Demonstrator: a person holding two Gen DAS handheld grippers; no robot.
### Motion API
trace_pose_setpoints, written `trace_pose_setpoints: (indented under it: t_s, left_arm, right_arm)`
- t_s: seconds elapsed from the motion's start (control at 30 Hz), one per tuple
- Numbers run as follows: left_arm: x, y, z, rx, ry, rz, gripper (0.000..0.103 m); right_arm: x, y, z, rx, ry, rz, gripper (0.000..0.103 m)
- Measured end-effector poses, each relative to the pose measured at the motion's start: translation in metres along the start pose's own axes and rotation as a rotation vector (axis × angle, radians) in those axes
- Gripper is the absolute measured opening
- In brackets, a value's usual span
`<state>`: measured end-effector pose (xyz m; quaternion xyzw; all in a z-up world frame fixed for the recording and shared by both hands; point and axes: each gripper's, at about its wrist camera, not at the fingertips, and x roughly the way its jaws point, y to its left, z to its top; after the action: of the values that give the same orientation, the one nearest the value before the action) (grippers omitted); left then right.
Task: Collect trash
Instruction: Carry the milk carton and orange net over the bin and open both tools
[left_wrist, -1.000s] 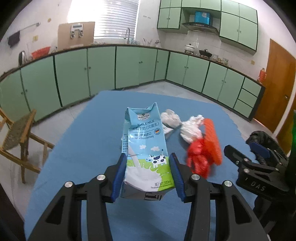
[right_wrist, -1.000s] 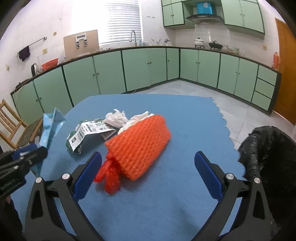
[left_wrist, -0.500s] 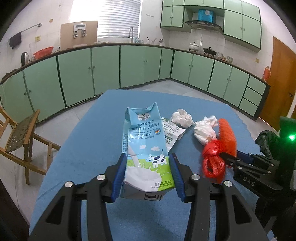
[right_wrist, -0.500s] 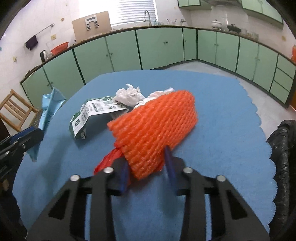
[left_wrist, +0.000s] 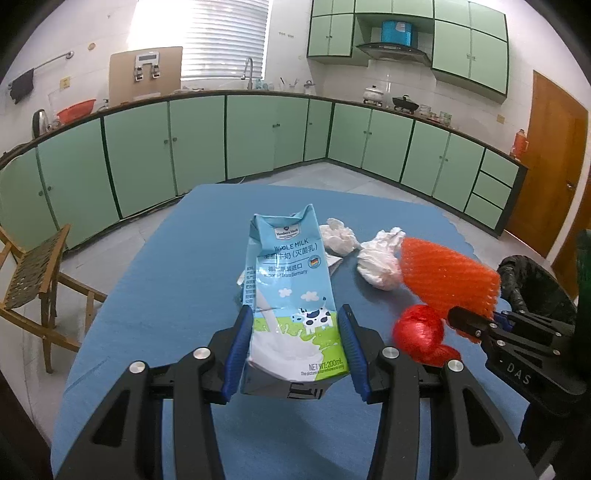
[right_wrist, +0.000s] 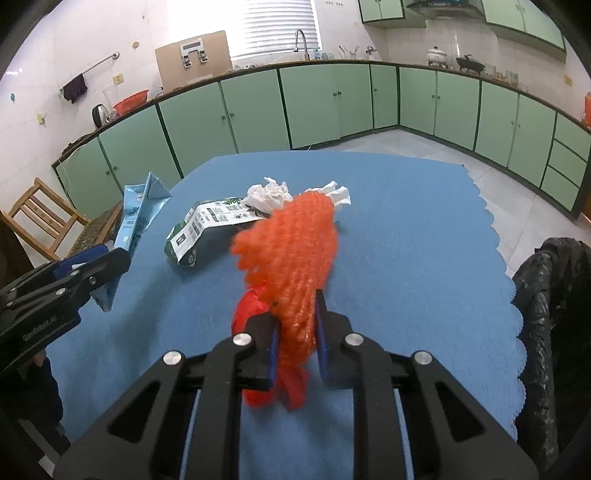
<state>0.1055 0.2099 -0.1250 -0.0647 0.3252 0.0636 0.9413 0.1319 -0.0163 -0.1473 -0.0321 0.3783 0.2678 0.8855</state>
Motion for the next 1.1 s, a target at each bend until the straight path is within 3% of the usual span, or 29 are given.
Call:
trace_pose_setpoints:
  t_s: [0.03, 0.23, 0.27, 0.33, 0.43, 0.87, 1.1]
  left_arm:
    - [-0.001, -0.001, -0.001, 0.002, 0.001, -0.001, 0.047]
    - [-0.002, -0.004, -0.003, 0.007, 0.004, -0.005, 0.047]
    - [-0.003, -0.004, -0.003, 0.008, 0.002, -0.004, 0.047]
    - [-0.004, -0.005, -0.004, 0.006, 0.000, -0.001, 0.047]
    - [-0.006, -0.004, -0.002, 0.005, -0.003, 0.001, 0.047]
    - [-0.021, -0.021, 0.007, 0.017, -0.026, -0.050, 0.047]
    - [-0.038, -0.042, 0.020, 0.029, -0.061, -0.093, 0.047]
  right_arm:
    - [-0.001, 0.000, -0.002, 0.002, 0.007, 0.006, 0.026]
    - [-0.002, 0.001, -0.003, -0.006, -0.006, -0.010, 0.027]
    - [0.000, 0.002, -0.001, -0.009, -0.004, -0.009, 0.026]
    - [0.001, 0.001, 0.001, -0.007, -0.002, 0.007, 0.011]
    - [-0.006, 0.002, 0.005, -0.015, -0.022, 0.023, 0.010]
    - [-0.068, -0.010, 0.018, 0.049, -0.151, 0.043, 0.010]
    - [-0.100, -0.030, 0.017, 0.086, -0.191, -0.006, 0.010]
